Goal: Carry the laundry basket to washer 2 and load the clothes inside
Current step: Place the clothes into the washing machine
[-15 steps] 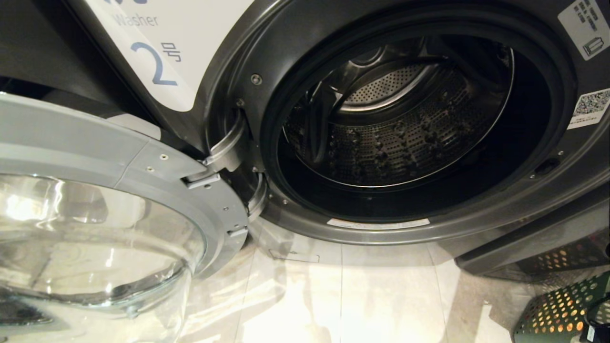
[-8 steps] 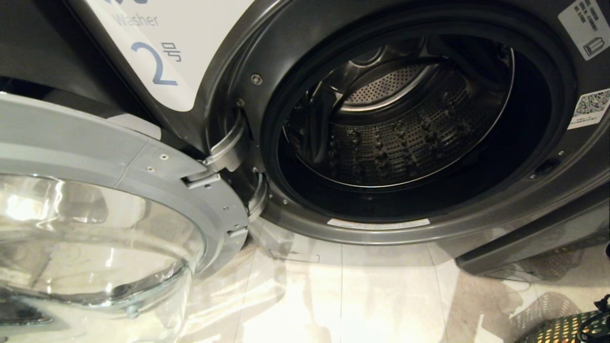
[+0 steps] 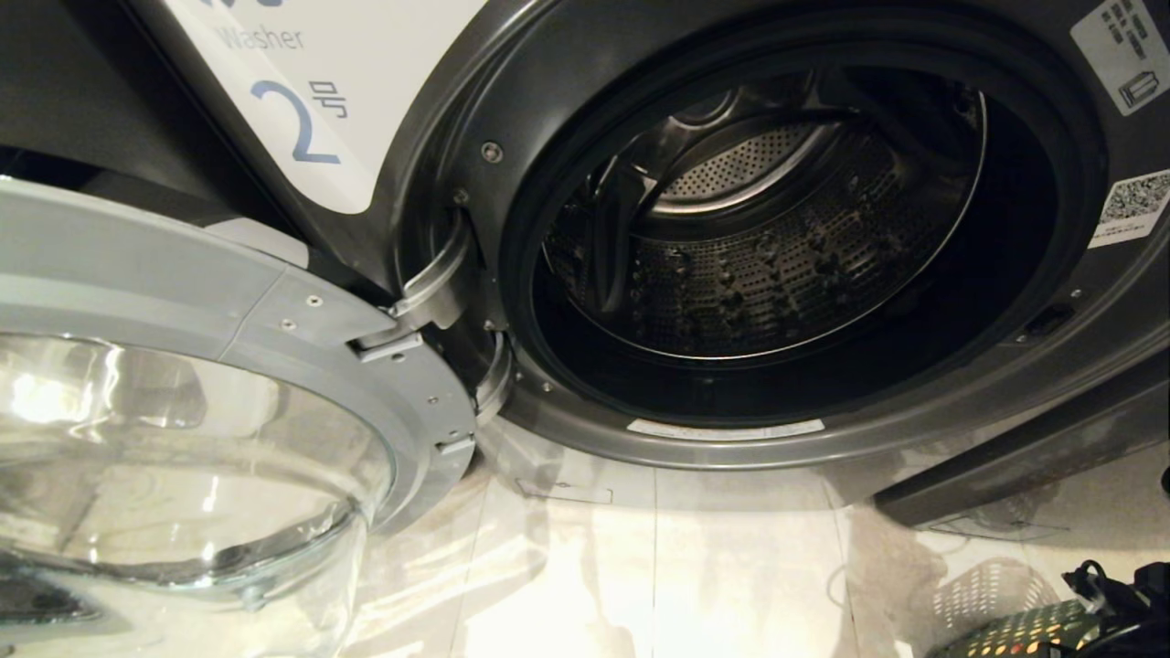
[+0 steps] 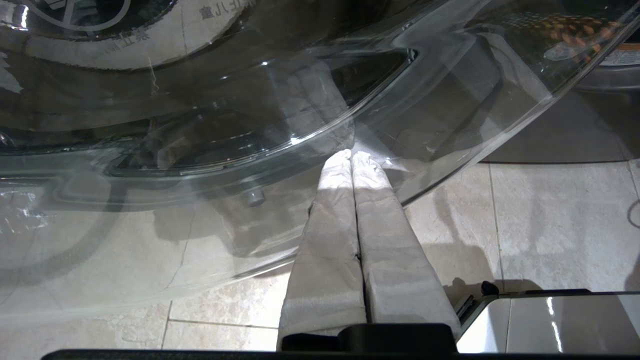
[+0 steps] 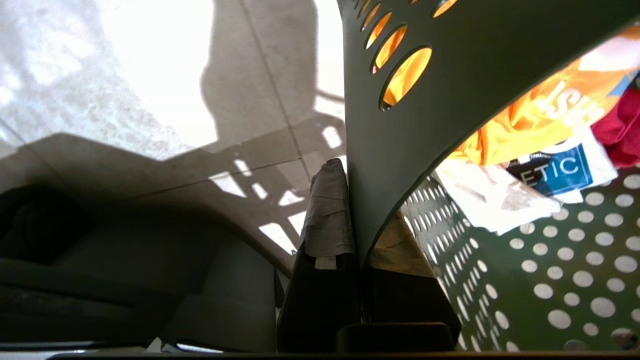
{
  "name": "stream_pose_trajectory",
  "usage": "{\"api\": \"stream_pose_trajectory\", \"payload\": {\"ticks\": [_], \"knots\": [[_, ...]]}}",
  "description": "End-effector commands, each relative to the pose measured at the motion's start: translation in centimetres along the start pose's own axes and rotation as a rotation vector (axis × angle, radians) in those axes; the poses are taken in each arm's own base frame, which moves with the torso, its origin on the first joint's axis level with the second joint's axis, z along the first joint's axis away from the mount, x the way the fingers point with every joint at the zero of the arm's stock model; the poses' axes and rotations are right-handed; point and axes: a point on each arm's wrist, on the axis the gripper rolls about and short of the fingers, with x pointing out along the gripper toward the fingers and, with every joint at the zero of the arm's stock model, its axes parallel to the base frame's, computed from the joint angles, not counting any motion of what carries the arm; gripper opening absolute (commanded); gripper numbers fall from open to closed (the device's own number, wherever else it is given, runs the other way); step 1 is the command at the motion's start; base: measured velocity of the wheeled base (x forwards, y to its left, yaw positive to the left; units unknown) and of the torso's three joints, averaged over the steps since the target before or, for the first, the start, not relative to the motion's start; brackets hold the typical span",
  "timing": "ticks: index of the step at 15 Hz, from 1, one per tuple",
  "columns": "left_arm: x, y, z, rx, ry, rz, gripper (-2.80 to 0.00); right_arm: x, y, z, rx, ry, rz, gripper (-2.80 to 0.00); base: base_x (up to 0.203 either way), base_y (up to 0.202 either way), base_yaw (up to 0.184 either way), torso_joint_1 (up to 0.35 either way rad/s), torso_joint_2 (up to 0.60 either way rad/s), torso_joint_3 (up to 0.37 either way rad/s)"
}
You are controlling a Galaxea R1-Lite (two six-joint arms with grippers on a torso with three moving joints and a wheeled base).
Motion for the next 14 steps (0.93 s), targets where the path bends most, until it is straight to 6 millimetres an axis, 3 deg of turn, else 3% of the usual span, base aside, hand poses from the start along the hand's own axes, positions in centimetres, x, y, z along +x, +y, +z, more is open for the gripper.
{"api": "stream_pose_trajectory", "payload": {"ticks": [1, 7, 14], "knots": [[0.0, 0.0, 0.0, 0.000, 0.001, 0.000, -2.80, -0.1, 1.3, -0.1, -0.048, -0.003, 0.027, -2.80, 0.000, 0.000, 0.000, 0.000, 0.00, 0.000], [0.0, 0.0, 0.0, 0.000, 0.001, 0.000, -2.80, 0.0, 5.3, -0.5, -0.217, -0.029, 0.129, -2.80, 0.000, 0.000, 0.000, 0.000, 0.00, 0.000], [0.0, 0.0, 0.0, 0.000, 0.001, 0.000, -2.80, -1.5, 8.8, -3.9, -0.507, 0.040, 0.212, -2.80, 0.000, 0.000, 0.000, 0.000, 0.00, 0.000]]}}
